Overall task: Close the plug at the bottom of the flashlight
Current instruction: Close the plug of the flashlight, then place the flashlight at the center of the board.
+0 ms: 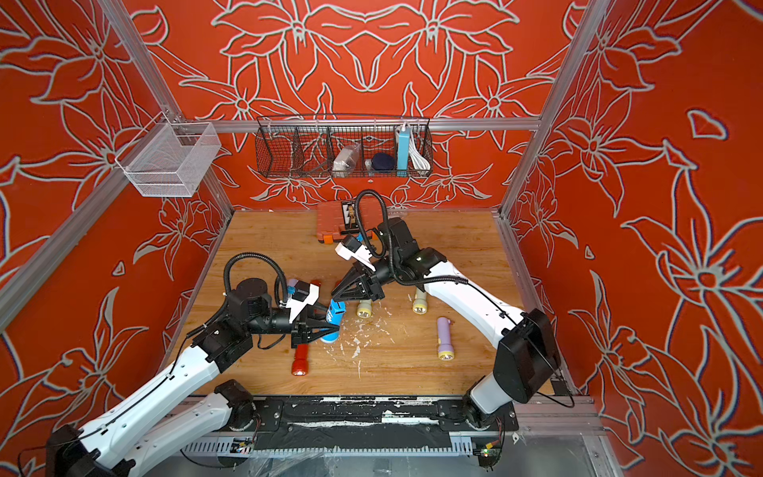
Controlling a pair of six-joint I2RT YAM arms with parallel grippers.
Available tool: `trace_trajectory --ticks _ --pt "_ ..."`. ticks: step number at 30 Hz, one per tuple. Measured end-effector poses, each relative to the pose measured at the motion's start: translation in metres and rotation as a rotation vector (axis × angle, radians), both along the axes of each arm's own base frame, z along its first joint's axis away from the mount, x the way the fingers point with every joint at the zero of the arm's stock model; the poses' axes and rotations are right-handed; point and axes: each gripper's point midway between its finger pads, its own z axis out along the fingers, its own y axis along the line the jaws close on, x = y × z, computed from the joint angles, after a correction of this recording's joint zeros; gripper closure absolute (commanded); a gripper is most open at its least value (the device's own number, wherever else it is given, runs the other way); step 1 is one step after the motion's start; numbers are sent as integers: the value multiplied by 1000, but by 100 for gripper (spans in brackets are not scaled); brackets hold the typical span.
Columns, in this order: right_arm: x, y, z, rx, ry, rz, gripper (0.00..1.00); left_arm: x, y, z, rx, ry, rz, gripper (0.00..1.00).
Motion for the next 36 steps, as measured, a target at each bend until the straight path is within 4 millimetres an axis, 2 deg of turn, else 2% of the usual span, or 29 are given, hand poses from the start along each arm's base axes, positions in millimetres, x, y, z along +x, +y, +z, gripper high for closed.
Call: trace_trajectory --ticks 2,6,8,14,16,19,21,24,29,31,34,36 --pt "9 4 7 -10 -35 -28 100 -1 -1 8 -18 -30 -16 100" --pt "37 4 2 -66 -55 -111 100 -12 -4 43 -95 -166 -76 100" --pt "47 3 1 -89 -58 -140 100 -15 -4 54 -119 -211 -89 100" --pt "63 0 7 -133 -115 -226 100 -16 -5 56 -126 -225 -100 100" --pt "72 -1 -1 -182 -138 -294 97 -15 -5 55 -125 -225 -92 100" --pt "93 -9 -25 -298 -169 -449 94 -10 -4 53 -114 -212 -60 100" --pt "111 -20 -48 -400 -185 -583 86 -5 -4 51 -106 -195 -31 100" --pt "130 -45 -85 -544 -204 -764 63 7 -2 45 -86 -151 41 100" --pt "141 -92 -131 -705 -256 -984 34 30 2 26 -21 -31 207 100" --pt "144 -112 -142 -753 -288 -1074 24 40 4 17 7 35 278 100" --pt "147 -143 -149 -808 -328 -1211 3 54 10 0 51 140 388 100" --pt "149 -164 -149 -824 -348 -1306 2 59 14 -15 86 211 460 100"
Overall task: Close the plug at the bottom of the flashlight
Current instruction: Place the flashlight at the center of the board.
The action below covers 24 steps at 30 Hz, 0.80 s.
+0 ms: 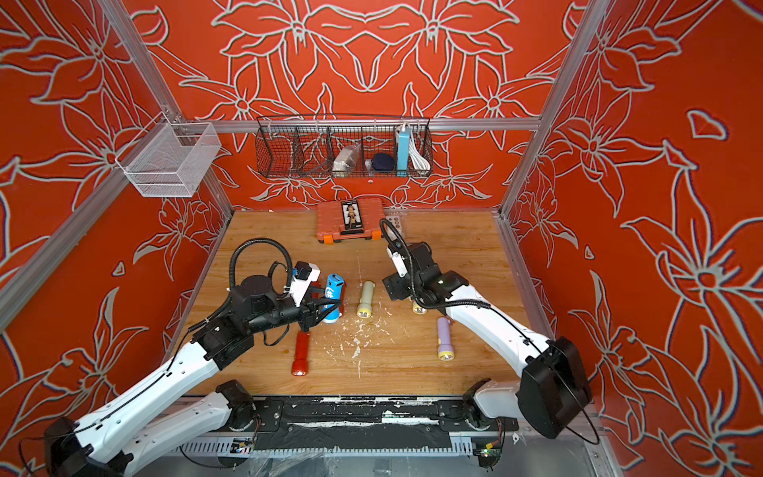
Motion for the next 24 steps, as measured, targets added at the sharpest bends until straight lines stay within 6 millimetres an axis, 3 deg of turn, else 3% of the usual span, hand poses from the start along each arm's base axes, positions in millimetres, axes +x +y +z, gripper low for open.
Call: trace_trajectory --ticks 5,10,15,24 --pt "-2 -42 11 9 -97 -148 2 5 15 -36 61 186 184 100" --pt "-9 -64 26 69 -184 -236 2 3 40 -68 93 375 380 100" --pt "-12 -69 34 102 -221 -257 2 -9 58 -101 137 563 525 100" --pt "-7 -67 23 92 -194 -266 2 -42 59 -147 224 756 579 100"
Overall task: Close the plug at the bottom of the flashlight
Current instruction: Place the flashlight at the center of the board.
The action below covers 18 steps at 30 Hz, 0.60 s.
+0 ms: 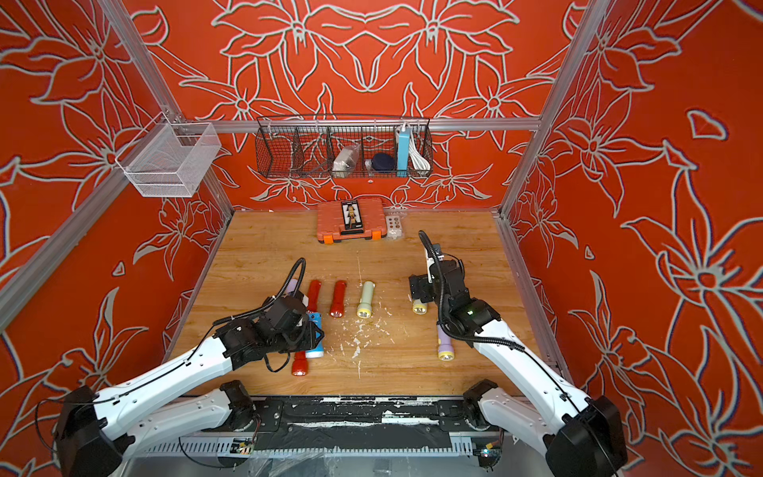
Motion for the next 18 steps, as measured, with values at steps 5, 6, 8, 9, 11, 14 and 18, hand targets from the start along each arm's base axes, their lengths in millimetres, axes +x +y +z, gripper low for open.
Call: trace_trajectory --ticks 5,6,8,9,11,14,18 --pt "1 0 -3 -2 8 -1 2 -14 -1 -26 71 81 -20 100" --pt "1 0 -3 -2 8 -1 2 -15 -2 -31 86 95 -26 100" --pt "1 0 -3 -2 8 -1 2 -17 -4 -40 120 126 -36 100" --pt "1 0 -3 -2 8 -1 2 -17 -6 -43 135 138 -42 100" --pt "1 0 -3 -2 8 -3 2 -16 -11 -47 154 155 -53 100" --pt "1 -1 -3 -2 8 -7 2 -12 -18 -49 168 168 -62 100" --pt "1 -1 -3 -2 9 -7 2 -10 -25 -54 188 192 -72 100"
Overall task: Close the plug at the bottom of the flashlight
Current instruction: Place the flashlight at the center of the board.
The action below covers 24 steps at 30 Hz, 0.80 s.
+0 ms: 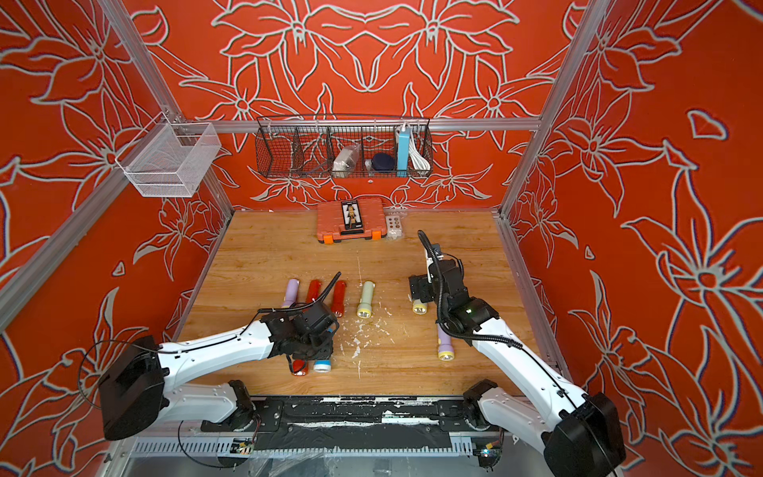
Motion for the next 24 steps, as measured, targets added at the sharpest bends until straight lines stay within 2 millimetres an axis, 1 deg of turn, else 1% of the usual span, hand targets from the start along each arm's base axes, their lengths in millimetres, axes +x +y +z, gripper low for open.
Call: trace_trajectory --ticks 9,14,17,23,24 --pt "0 0 0 0 -1 -1 2 4 -25 -11 33 59 -38 100" --pt "0 0 1 1 -3 -1 2 0 -26 -17 41 92 -36 98" --pt "0 0 1 2 -3 -1 2 -2 -27 -20 41 106 -37 93" --pt "0 0 1 2 -3 -1 2 -3 -27 -21 40 116 -39 71" --pt "0 0 1 2 -3 -1 2 -3 -28 -21 40 117 -39 65"
